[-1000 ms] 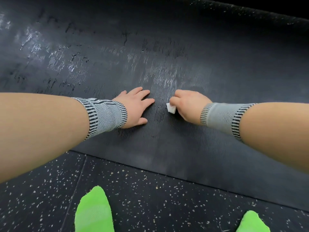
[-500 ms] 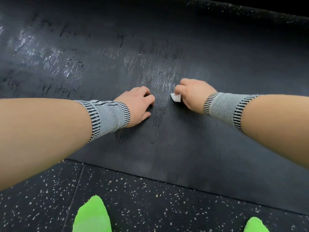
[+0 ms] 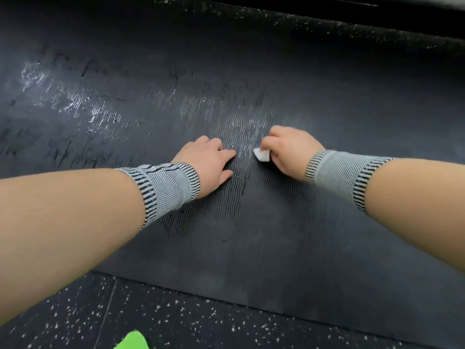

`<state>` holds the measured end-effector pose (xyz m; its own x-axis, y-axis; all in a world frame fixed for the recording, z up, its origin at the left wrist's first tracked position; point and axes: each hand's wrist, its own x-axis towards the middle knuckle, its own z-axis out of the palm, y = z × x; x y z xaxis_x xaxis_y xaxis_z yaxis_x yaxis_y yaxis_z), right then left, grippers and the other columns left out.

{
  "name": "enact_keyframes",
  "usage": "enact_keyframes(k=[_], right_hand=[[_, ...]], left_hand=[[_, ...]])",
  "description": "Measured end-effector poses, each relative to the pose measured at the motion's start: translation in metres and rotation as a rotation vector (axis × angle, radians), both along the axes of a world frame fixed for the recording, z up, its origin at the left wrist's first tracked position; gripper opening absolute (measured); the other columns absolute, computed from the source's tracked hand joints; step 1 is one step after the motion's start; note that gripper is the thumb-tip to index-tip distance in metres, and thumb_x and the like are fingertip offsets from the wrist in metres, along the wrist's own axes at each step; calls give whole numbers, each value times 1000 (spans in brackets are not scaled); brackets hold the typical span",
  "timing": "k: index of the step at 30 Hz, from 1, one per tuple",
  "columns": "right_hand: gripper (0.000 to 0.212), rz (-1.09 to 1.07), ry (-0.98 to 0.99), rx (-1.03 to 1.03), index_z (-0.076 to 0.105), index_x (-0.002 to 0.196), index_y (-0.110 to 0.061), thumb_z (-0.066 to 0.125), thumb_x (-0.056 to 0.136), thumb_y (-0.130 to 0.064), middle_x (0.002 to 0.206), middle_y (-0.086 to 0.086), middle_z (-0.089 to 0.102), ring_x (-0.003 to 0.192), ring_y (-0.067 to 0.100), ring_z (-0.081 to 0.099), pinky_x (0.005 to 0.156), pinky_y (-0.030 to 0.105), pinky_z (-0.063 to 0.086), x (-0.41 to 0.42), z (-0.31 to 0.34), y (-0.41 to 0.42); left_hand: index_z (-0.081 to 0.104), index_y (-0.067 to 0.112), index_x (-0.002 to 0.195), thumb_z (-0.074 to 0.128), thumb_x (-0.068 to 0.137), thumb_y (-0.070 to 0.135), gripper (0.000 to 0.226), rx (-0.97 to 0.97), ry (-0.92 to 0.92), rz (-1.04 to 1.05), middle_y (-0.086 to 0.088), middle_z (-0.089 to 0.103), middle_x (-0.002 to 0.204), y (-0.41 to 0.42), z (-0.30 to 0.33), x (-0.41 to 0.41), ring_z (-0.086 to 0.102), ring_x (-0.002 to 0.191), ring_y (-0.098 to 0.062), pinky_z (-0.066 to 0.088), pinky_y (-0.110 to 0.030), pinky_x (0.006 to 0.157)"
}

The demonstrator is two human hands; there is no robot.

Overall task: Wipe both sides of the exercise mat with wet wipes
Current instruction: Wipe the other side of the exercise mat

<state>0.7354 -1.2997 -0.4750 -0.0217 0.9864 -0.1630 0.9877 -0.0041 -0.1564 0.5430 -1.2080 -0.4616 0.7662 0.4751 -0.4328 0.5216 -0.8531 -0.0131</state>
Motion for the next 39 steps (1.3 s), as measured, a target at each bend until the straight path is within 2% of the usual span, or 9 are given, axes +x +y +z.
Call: enact_keyframes(k=[6,10,16,20,25,27,30,33,39], right_hand=[[12,88,105,122,65,87,-8,57,80,-5,86,12,56,74,33,57,59,37,49,-11,-8,-17],[31,248,182,98,68,79,-13,38,78,-19,79,6,58,62,28,57,45,33,49,-9,-13,-28],[29,-122,34,101,65,115,-18,48,92,-16,111,8,54,101,31,54,81,37,42,41,-7,48],[26,-138,46,130,68,109,-14,49,91,-15,108,10,55,98,32,55,78,37,44,43,-9,50],[16,121,173,156,72,79,-11,56,75,-9,79,8,60,64,31,59,52,33,49,35,-11,17],[15,95,154,145,73,84,-11,64,74,-4,83,10,61,70,33,61,57,34,49,47,-11,31],[26,-95,76,165,69,108,-19,51,90,-16,108,9,56,99,31,56,78,38,45,70,-11,72],[29,-211,75,150,66,115,-23,46,93,-21,115,5,53,105,28,54,86,35,44,79,-10,94],[20,45,207,170,74,86,-15,58,76,-10,81,9,60,69,32,61,57,37,52,74,-12,56]], left_hand=[[51,27,133,50,97,46,41,-64,-144,62,0,40,136,9,-6,6,34,128,-22,39,-39,104],[49,21,134,54,95,43,45,-67,-215,88,-2,28,151,18,-14,16,19,143,-23,29,-43,114],[15,24,156,42,99,46,66,-96,-96,159,1,-6,164,29,-18,37,-8,151,-20,13,-52,120],[10,26,156,39,100,47,67,-76,-126,236,1,-8,164,48,-18,50,-8,151,-21,11,-53,120],[4,32,156,40,98,53,72,-73,-99,296,2,-12,164,76,-15,77,-9,151,-24,12,-57,119],[3,35,156,41,97,56,73,-65,-77,312,2,-14,164,85,-12,89,-9,151,-26,12,-60,118],[-1,38,155,42,95,61,78,-66,-4,358,0,-17,163,97,-5,107,-10,150,-29,12,-63,117],[-4,39,155,47,90,67,87,-101,70,396,-3,-16,163,105,1,124,-8,150,-34,13,-65,115],[-9,28,156,54,85,69,104,-96,232,289,-17,-13,162,108,16,139,-4,148,-43,7,-51,119]])
